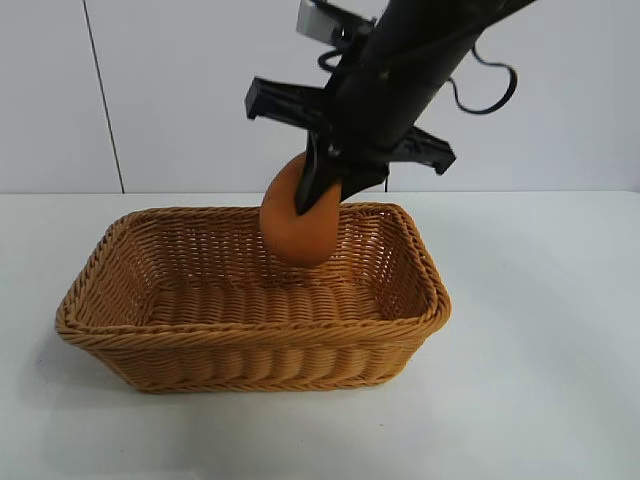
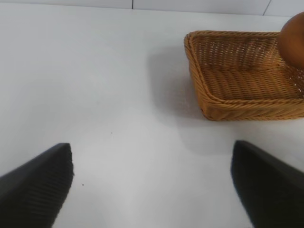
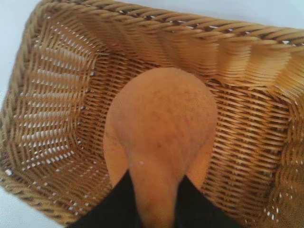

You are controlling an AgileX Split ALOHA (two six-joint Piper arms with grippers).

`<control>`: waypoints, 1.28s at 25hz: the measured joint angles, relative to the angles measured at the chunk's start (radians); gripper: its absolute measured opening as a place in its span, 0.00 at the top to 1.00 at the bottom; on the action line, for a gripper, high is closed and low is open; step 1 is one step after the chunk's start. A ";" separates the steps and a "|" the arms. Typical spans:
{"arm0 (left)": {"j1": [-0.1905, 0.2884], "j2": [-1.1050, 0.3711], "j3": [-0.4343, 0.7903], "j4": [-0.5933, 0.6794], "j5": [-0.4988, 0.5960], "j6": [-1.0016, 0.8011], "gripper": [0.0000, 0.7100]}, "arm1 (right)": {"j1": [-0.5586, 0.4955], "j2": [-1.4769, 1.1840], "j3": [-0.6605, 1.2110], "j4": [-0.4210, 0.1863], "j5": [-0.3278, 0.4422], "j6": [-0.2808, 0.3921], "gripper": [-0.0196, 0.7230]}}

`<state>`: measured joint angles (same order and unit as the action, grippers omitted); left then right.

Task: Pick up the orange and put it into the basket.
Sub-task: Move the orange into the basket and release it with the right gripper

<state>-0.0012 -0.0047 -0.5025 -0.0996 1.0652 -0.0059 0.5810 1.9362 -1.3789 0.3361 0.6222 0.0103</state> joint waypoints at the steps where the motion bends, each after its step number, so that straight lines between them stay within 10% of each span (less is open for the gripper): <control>1: 0.000 0.000 0.000 0.000 0.000 0.000 0.09 | 0.000 0.027 0.000 0.004 -0.025 0.001 0.92; 16: 0.000 0.000 0.000 0.000 0.000 0.000 0.09 | 0.000 0.154 0.000 0.048 -0.091 0.001 0.90; 24: 0.000 0.000 0.000 0.000 0.000 0.000 0.09 | 0.000 0.128 -0.002 0.048 -0.024 -0.003 0.18; 32: 0.000 0.000 0.000 -0.001 -0.003 0.000 0.09 | 0.000 -0.002 -0.084 -0.013 0.060 0.019 0.10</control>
<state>-0.0012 -0.0047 -0.5025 -0.1006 1.0625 -0.0059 0.5810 1.9339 -1.4626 0.3234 0.6823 0.0292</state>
